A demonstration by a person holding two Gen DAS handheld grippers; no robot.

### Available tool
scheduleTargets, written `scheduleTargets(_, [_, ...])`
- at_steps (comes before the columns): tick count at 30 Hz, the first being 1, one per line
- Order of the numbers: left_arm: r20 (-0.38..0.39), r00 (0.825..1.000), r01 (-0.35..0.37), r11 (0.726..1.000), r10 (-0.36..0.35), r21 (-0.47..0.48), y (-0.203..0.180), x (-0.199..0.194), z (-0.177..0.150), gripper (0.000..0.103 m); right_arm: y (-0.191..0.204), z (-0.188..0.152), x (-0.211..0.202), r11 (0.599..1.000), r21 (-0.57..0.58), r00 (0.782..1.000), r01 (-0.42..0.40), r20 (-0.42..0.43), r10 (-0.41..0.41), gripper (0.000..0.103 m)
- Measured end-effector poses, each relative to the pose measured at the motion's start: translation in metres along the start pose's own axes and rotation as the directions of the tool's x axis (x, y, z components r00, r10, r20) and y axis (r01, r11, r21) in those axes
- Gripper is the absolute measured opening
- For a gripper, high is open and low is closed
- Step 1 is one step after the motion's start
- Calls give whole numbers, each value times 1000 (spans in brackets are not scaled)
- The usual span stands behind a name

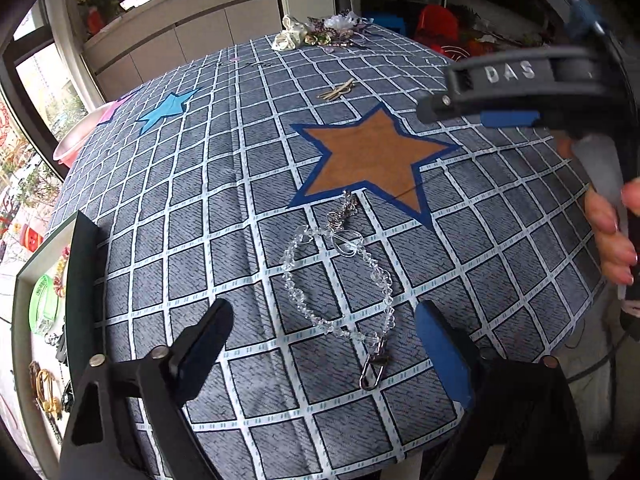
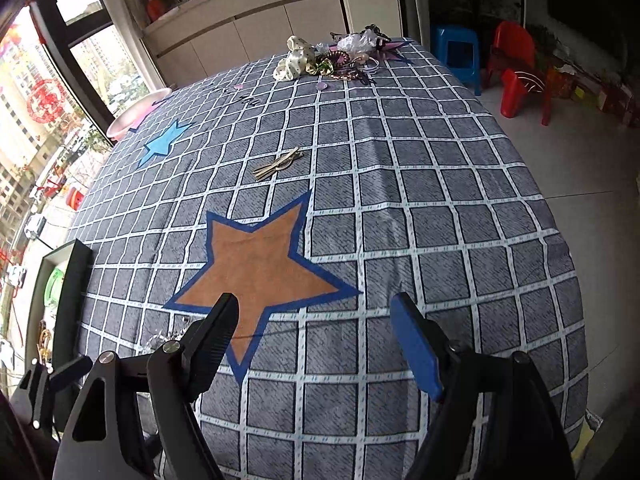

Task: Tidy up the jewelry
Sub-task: 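Move both open tools back over the crystal bead bracelet and gold hairpin, then grasp the crystal bead bracelet with the left tool while the right grasps the gold hairpin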

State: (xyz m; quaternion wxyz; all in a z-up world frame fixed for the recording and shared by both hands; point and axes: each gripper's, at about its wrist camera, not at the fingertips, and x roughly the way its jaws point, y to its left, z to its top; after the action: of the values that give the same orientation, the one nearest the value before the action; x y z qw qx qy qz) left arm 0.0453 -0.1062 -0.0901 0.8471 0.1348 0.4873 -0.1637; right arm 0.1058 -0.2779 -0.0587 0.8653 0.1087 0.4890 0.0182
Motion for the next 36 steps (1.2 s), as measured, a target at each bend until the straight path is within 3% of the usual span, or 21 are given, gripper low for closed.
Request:
scheduleTargets(13, [-13, 1000, 2, 999, -2, -51, 6, 17, 14, 97, 20, 73, 84, 999, 22, 999, -24, -37, 25, 81])
scheduleTargets(18, [-13, 1000, 17, 997, -18, -77, 12, 20, 14, 97, 34, 94, 101, 1000, 27, 1000, 6, -11, -5, 80])
scheduleTargets(21, [-14, 999, 35, 996, -37, -83, 12, 20, 12, 93, 48, 99, 109, 997, -20, 997, 74, -1, -74, 73])
scheduleTargets(24, [-6, 999, 46, 997, -47, -67, 7, 17, 11, 84, 63, 98, 113, 984, -97, 989, 148, 16, -148, 53])
scheduleTargets(27, [2, 998, 63, 997, -63, -38, -1, 11, 11, 66, 64, 96, 111, 984, -113, 990, 137, 23, -136, 20])
scheduleTargets(29, [6, 997, 76, 997, -76, -25, -4, 9, 12, 36, 60, 95, 108, 989, -106, 995, 100, 16, -99, 10])
scheduleTargets(32, [7, 995, 100, 994, -100, -31, 0, 7, 12, 21, 48, 88, 97, 997, -70, 1000, 30, 4, -30, 10])
scheduleTargets(36, [-3, 983, 183, 977, -185, -110, 19, 6, 11, 21, 30, 72, 77, 999, -23, 1000, -26, 6, 26, 10])
